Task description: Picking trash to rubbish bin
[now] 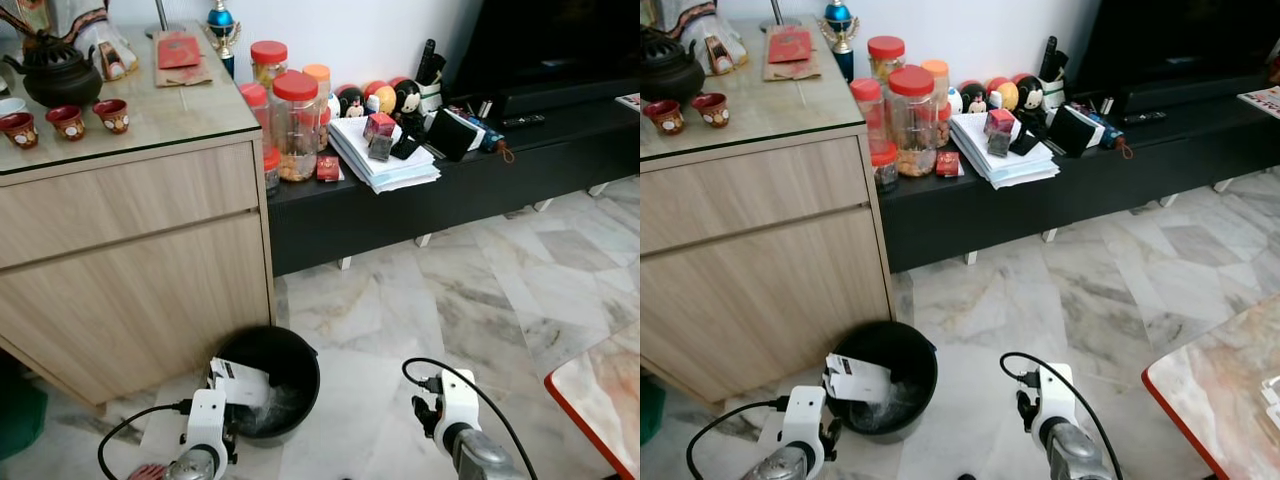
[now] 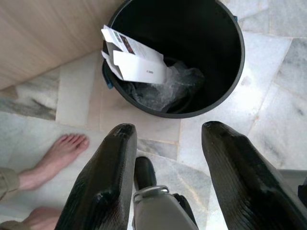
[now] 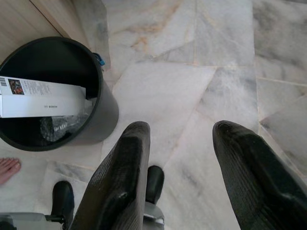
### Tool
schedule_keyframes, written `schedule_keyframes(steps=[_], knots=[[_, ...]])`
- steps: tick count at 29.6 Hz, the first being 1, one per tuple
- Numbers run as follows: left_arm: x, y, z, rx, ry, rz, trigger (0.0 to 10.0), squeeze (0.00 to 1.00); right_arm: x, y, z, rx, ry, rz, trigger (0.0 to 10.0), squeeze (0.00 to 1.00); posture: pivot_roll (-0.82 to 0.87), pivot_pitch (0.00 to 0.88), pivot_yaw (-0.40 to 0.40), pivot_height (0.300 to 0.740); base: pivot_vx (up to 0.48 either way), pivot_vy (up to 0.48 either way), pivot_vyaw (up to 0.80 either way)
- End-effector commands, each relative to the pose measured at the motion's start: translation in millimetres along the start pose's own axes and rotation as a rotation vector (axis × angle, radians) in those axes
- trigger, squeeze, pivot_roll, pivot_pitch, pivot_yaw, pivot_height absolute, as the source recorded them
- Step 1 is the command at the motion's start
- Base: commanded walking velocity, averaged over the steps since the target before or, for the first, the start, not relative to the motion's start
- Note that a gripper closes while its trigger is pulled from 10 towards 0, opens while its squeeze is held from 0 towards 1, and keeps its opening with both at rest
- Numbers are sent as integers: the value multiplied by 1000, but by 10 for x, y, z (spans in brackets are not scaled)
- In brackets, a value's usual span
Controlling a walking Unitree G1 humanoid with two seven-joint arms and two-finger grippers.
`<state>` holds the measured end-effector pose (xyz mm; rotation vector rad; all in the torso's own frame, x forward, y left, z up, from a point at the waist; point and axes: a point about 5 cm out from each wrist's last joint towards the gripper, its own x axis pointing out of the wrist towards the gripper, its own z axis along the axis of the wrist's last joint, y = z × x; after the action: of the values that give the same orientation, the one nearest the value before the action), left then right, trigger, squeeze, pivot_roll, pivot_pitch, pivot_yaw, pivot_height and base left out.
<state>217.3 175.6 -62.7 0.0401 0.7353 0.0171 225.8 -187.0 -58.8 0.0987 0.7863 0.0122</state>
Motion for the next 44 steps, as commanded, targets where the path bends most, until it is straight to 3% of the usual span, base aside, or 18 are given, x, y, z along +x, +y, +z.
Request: schedule_keyframes(steps=[1,8,29,44], knots=[[-17,2,-70,-3,27,7,10000,0,-26,-46,-94,17,30,-23,10000,0,11,72,-66,740,0,0,0],[-15,3,-69,6,34,8,10000,0,-63,-86,-224,17,80,-42,10000,0,13,66,-62,740,0,0,-344],[-30,-24,-123,22,50,-3,10000,0,-76,-89,-276,18,104,-38,10000,0,5,40,-61,740,0,0,-723],[-36,-41,-140,12,53,-7,10000,0,-84,-108,-294,19,115,-42,10000,0,4,69,-74,740,0,0,-633]])
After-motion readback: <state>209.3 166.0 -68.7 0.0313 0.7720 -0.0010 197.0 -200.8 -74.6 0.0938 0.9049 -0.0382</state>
